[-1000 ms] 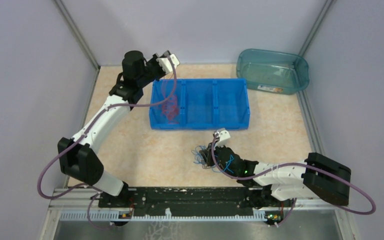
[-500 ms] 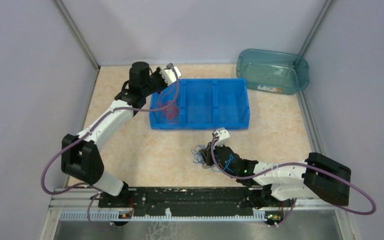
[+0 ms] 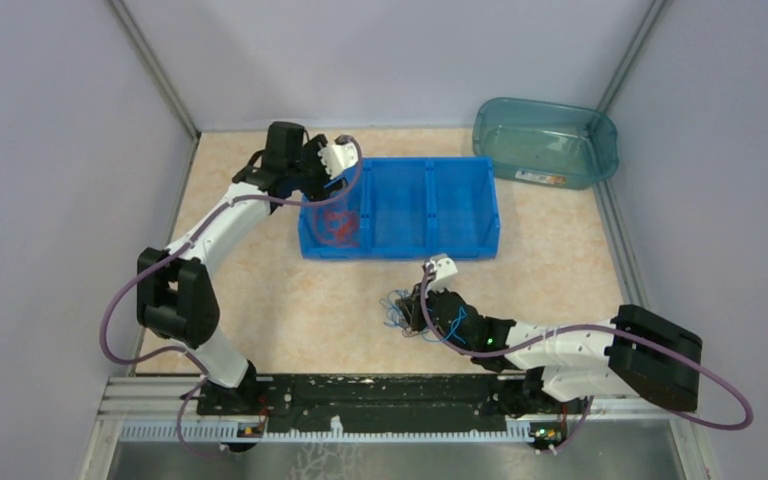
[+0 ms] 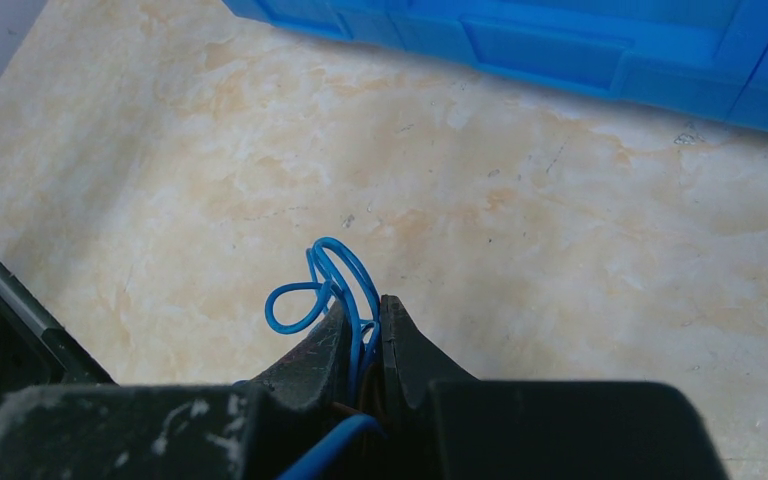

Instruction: Untangle the cables

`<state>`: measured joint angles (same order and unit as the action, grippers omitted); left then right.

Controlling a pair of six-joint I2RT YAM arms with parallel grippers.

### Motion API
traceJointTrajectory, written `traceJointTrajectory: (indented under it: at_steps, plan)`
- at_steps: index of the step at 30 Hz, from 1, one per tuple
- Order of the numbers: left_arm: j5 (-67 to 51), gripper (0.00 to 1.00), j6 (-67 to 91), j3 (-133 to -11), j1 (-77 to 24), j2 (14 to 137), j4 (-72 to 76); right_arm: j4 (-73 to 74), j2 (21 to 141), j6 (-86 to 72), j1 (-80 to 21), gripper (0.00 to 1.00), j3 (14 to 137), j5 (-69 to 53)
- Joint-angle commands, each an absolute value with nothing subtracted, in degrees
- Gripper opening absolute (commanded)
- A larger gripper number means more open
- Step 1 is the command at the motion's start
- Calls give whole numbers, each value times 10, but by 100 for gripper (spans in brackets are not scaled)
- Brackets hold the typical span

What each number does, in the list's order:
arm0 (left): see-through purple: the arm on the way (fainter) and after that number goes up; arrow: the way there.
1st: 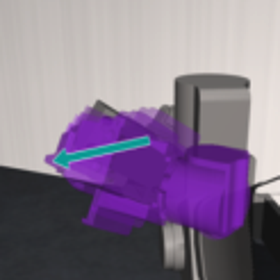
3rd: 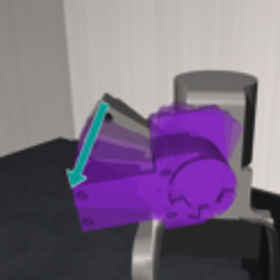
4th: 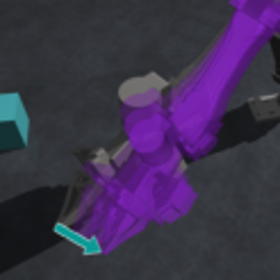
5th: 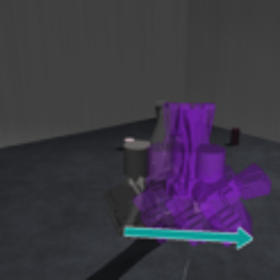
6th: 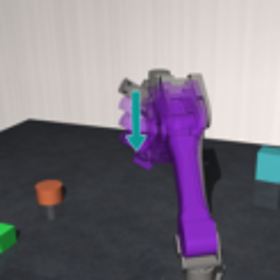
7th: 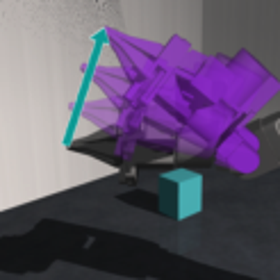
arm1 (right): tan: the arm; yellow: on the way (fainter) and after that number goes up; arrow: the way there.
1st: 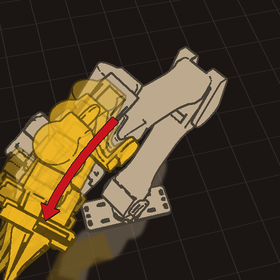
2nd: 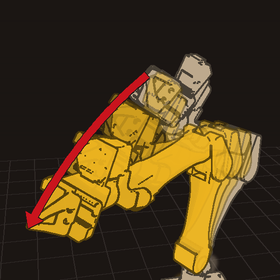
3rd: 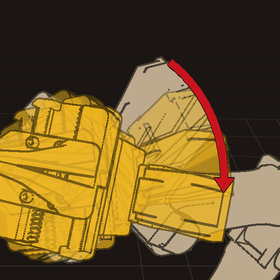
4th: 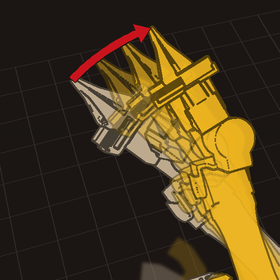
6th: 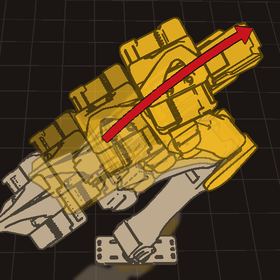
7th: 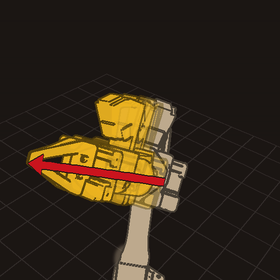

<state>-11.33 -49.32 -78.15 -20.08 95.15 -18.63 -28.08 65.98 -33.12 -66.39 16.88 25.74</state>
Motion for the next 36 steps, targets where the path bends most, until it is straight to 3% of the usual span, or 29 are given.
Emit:
traceJointTrajectory:
  at_steps: [1,5,8,12,16,21,26,30,36]
  plan:
    - [-141,83,-498,-838,-193,949,-263,-282,644,-332,-670,4,206,244]
    - [-292,87,-529,-869,-189,921,-403,-283,636,-333,-670,4,213,228]
    - [-431,87,-560,-814,-191,858,-459,-293,631,-327,-670,4,221,209]
    - [-518,85,-556,-725,-221,762,-465,-321,639,-302,-670,3,234,156]
    - [-509,83,-529,-637,-302,679,-456,-346,647,-291,-670,3,251,120]
    - [-486,78,-436,-541,-373,603,-316,-354,659,-287,-670,3,266,90]
    - [-438,70,-389,-529,-417,556,-172,-336,671,-287,-670,3,277,78]
    - [-413,70,-410,-510,-461,524,-77,-325,683,-287,-670,3,288,82]
    - [-388,70,-476,-499,-549,510,-66,-272,701,-298,-670,3,321,118]
